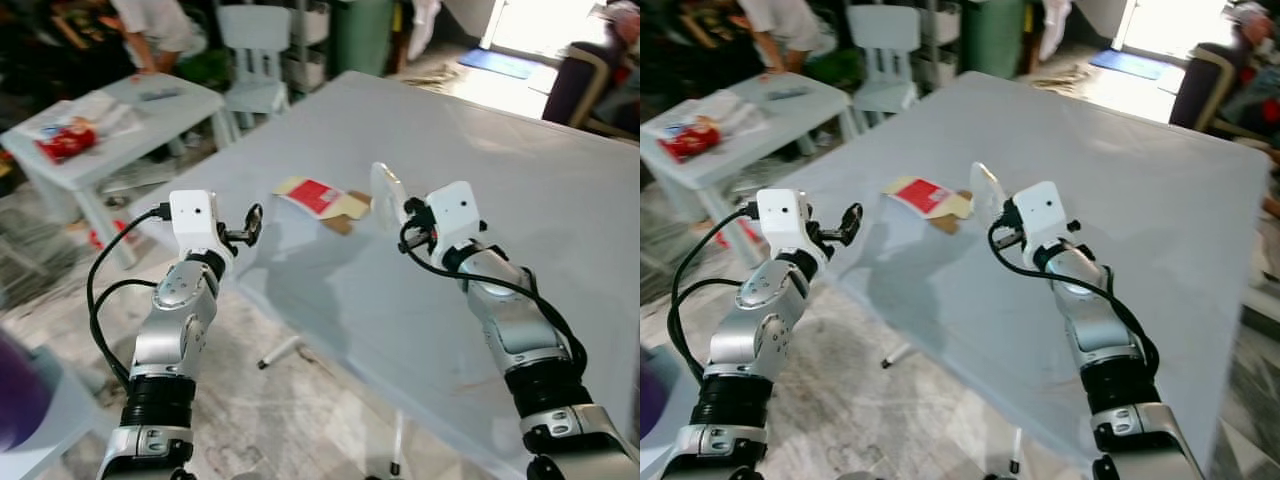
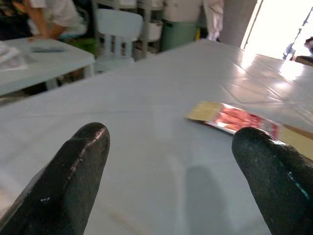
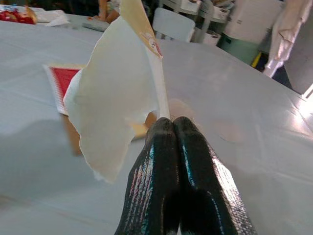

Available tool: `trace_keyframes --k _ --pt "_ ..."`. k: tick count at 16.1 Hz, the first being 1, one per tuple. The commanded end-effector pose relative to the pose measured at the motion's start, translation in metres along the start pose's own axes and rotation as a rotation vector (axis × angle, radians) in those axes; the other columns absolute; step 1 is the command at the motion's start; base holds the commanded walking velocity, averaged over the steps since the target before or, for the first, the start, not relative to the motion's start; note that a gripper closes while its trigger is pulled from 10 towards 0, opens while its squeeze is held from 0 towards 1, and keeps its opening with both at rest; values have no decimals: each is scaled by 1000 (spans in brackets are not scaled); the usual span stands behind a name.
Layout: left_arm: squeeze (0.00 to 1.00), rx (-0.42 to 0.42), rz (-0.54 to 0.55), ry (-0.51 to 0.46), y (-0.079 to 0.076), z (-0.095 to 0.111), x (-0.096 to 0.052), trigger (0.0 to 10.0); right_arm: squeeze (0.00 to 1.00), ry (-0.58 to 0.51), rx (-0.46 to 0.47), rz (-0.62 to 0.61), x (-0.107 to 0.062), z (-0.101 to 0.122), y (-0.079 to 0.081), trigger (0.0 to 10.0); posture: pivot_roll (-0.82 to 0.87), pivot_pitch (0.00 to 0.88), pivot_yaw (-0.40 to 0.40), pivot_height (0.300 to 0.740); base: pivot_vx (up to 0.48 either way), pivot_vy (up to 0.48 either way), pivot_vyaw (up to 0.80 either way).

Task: Picking trash to rubbish bin

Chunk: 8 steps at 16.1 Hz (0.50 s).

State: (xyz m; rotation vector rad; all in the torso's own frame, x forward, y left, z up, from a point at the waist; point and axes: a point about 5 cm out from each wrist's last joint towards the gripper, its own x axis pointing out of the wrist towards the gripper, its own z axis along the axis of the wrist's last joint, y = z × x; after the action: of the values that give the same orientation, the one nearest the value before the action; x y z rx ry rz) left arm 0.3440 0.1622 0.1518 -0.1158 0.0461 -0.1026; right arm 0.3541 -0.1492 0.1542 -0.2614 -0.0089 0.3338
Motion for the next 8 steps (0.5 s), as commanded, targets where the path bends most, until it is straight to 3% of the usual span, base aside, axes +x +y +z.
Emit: trace_keyframes --k 1,8 --pt "0 -1 10 6 3 1 1 10000 0 -23 0 0 1 7 2 0 139 38 -11 740 0 405 0" --pt "0 -1 10 19 1 -1 1 10000 0 -12 -6 -6 3 9 0 0 141 38 -17 740 0 444 0"
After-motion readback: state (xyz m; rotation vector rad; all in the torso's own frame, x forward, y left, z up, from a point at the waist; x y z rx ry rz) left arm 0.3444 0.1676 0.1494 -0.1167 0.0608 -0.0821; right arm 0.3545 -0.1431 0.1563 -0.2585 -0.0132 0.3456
